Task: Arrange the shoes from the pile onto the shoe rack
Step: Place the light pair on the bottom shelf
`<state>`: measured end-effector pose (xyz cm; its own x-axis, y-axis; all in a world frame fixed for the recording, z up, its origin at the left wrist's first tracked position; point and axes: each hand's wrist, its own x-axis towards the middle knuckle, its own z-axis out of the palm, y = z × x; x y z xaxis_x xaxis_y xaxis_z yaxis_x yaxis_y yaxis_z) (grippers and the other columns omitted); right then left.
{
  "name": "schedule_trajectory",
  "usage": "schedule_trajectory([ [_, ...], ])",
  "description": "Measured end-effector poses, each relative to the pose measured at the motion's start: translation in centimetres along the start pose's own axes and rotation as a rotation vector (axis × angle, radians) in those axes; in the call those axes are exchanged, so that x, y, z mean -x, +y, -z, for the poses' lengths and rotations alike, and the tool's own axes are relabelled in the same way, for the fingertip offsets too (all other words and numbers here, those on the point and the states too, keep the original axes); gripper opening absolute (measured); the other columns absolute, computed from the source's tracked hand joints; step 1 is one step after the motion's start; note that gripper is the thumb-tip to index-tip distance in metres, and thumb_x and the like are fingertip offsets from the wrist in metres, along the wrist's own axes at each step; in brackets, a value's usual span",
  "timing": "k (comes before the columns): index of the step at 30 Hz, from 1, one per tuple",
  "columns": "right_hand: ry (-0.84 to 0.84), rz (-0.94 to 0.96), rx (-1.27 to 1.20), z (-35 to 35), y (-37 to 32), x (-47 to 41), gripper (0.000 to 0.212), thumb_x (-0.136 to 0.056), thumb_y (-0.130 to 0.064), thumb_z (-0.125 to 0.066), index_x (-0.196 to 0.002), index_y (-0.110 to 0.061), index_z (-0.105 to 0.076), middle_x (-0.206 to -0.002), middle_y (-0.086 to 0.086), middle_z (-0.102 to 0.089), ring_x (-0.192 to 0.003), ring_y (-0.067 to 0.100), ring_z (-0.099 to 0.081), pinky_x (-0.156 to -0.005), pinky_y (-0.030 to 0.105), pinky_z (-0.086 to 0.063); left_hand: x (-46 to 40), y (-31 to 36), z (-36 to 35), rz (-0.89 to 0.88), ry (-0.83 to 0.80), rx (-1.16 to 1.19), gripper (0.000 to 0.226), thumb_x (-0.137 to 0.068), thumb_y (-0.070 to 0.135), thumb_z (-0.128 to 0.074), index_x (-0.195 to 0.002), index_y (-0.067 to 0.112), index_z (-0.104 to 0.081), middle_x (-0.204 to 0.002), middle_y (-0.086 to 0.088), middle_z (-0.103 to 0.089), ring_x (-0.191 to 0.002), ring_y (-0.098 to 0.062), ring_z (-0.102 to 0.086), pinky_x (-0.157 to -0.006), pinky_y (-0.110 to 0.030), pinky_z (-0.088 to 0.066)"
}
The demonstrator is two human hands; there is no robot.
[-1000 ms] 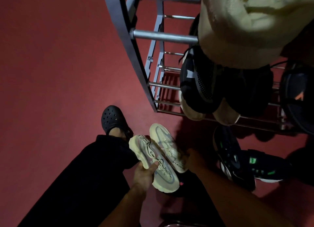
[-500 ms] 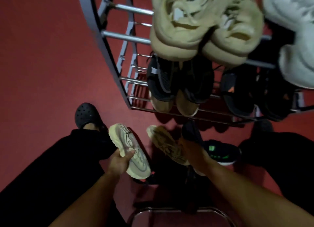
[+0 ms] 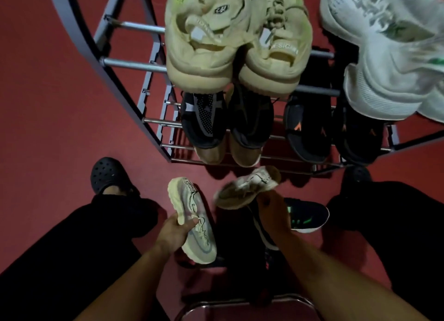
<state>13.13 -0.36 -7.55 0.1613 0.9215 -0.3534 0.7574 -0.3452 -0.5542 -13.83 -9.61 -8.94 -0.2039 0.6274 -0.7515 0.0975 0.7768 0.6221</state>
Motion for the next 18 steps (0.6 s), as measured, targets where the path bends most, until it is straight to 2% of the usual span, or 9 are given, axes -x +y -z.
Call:
schedule_trajectory([
  [3, -0.313, -0.338, -0.143, -4.0, 1.2, 1.1, 0.027, -0.092, -0.038, -0.063, -0.082, -0.013, -0.064, -0.075, 0.004, -0.060, -0.074, 0.025, -0.061, -0.069, 0.038, -0.050, -0.3, 0.0, -0.1, 0.016, 0.008, 0.078, 0.023, -0.087, 0.024, -0.077, -0.108, 0.017, -0.070, -0.097, 0.007, -0.076, -0.090, -0.006, -0.071, -0.072, -0.015, -0.051],
  [5, -0.398, -0.504, -0.287, -6.4, 1.4, 0.6, 0.034, -0.083, -0.050, -0.069, -0.073, -0.020, -0.057, -0.070, 0.002, -0.053, -0.065, 0.020, -0.055, -0.063, 0.034, -0.048, -0.5, -0.3, 0.2, 0.031, -0.002, 0.114, 0.026, -0.087, 0.024, -0.077, -0.111, 0.017, -0.071, -0.098, 0.005, -0.078, -0.091, -0.007, -0.073, -0.080, -0.020, -0.055],
  [6, -0.401, -0.574, -0.357, -7.4, 1.3, 0.2, 0.036, -0.080, -0.054, -0.070, -0.075, -0.021, -0.056, -0.072, 0.002, -0.053, -0.066, 0.019, -0.054, -0.063, 0.034, -0.049, -0.6, -0.3, 0.4, 0.043, -0.013, 0.118, 0.028, -0.086, 0.025, -0.078, -0.112, 0.018, -0.071, -0.100, 0.005, -0.078, -0.094, -0.009, -0.073, -0.087, -0.028, -0.057],
  [8, -0.402, -0.732, -0.524, -8.3, 0.0, -0.5, 0.032, -0.083, -0.051, -0.070, -0.087, -0.022, -0.058, -0.084, 0.003, -0.058, -0.083, 0.022, -0.059, -0.077, 0.039, -0.054, -0.8, -0.4, 0.6, 0.049, -0.041, 0.109, 0.029, -0.086, 0.028, -0.078, -0.113, 0.020, -0.070, -0.102, 0.007, -0.078, -0.097, -0.011, -0.073, -0.094, -0.036, -0.056],
  [9, -0.409, -0.790, -0.622, -9.0, -0.2, -0.9, 0.030, -0.084, -0.048, -0.070, -0.094, -0.022, -0.060, -0.092, 0.003, -0.061, -0.091, 0.022, -0.060, -0.080, 0.040, -0.054, -0.9, -0.4, 0.6, 0.048, -0.049, 0.115, 0.028, -0.086, 0.028, -0.077, -0.112, 0.020, -0.070, -0.102, 0.007, -0.078, -0.097, -0.010, -0.073, -0.092, -0.034, -0.056],
  [11, -0.442, -0.828, -0.820, -9.9, -0.9, -1.6, 0.034, -0.085, -0.044, -0.069, -0.109, -0.021, -0.063, -0.108, 0.003, -0.067, -0.102, 0.022, -0.062, -0.074, 0.036, -0.051, -1.0, 0.1, 0.4, 0.041, -0.051, 0.139, 0.024, -0.087, 0.023, -0.076, -0.110, 0.018, -0.071, -0.099, 0.007, -0.078, -0.094, -0.010, -0.074, -0.085, -0.028, -0.056],
  [12, -0.434, -0.836, -0.883, -10.6, -0.9, -2.0, 0.037, -0.085, -0.042, -0.069, -0.115, -0.021, -0.063, -0.113, 0.005, -0.068, -0.104, 0.024, -0.063, -0.072, 0.034, -0.049, -1.1, 0.3, 0.4, 0.036, -0.053, 0.150, 0.023, -0.087, 0.021, -0.076, -0.109, 0.016, -0.071, -0.100, 0.005, -0.078, -0.094, -0.012, -0.074, -0.084, -0.028, -0.056],
  [15, -0.344, -0.892, -0.968, -11.5, -0.6, -2.4, 0.039, -0.083, -0.032, -0.073, -0.118, -0.018, -0.064, -0.115, 0.009, -0.069, -0.102, 0.026, -0.065, -0.069, 0.034, -0.050, -1.5, 0.4, 0.5, 0.018, -0.096, 0.138, 0.031, -0.084, 0.023, -0.080, -0.113, 0.017, -0.070, -0.107, -0.001, -0.077, -0.102, -0.020, -0.073, -0.095, -0.043, -0.055],
  [18, -0.297, -0.927, -1.033, -11.1, -0.6, -1.3, 0.039, -0.081, -0.023, -0.073, -0.117, -0.014, -0.065, -0.115, 0.012, -0.070, -0.102, 0.029, -0.067, -0.069, 0.034, -0.053, -1.7, 0.4, 0.1, 0.032, -0.058, 0.119, 0.056, -0.068, 0.044, -0.090, -0.115, 0.029, -0.062, -0.110, 0.005, -0.074, -0.103, -0.018, -0.071, -0.096, -0.047, -0.054],
])
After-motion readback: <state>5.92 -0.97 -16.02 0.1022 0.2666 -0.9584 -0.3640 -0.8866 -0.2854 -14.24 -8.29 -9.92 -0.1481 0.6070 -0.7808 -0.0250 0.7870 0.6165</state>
